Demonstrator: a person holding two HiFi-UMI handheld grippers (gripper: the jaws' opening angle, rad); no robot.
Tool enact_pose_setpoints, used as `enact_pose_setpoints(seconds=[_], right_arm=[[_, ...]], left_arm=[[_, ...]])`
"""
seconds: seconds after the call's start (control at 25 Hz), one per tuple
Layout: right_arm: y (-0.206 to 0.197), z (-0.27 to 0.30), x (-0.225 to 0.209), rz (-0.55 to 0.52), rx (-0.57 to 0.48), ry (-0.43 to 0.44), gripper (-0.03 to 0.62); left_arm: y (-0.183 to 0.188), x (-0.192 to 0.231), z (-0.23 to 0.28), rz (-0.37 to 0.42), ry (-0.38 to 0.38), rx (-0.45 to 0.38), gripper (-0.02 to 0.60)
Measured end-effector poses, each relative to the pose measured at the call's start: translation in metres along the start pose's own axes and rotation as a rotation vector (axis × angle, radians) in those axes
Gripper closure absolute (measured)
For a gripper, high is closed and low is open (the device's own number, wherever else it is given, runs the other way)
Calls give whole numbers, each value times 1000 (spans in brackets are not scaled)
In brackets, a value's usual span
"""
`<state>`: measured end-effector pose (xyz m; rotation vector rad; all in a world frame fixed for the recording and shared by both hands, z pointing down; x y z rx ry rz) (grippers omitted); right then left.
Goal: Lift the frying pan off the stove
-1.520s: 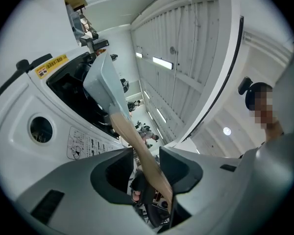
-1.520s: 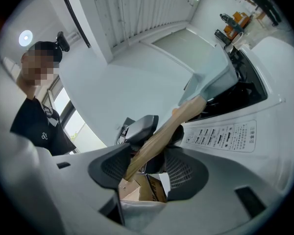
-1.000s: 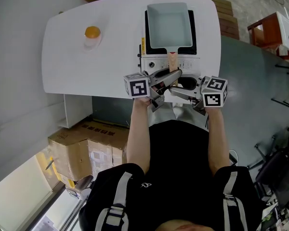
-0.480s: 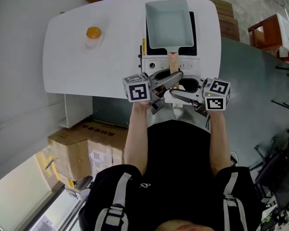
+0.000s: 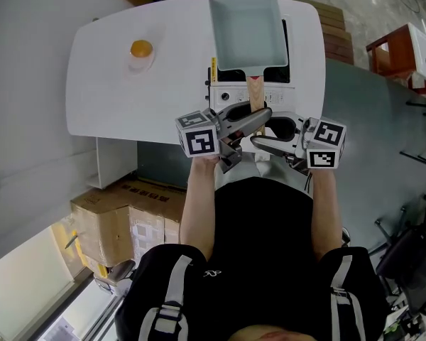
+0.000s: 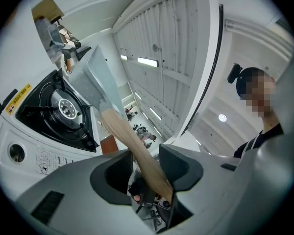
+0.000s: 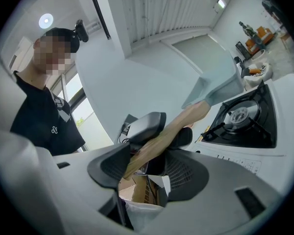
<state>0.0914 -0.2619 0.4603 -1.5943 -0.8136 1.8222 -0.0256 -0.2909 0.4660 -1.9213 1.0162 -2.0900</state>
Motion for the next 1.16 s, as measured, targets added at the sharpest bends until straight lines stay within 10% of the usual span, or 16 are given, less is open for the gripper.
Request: enact_pose_setpoints(seconds=[1.16], right_arm=[[5,-8,15,-47,-6,15,359]], left_arm=[[1,-20,2,75,5,17,402]])
Point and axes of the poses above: the fingertips, and each gripper's own axes: z forward along the fingers, x to its left, y out of its top, the point moved 8 cm from there along -z, backward along the fingers, and after that the axes turned 1 degree about -x, right-handed, at the moved point
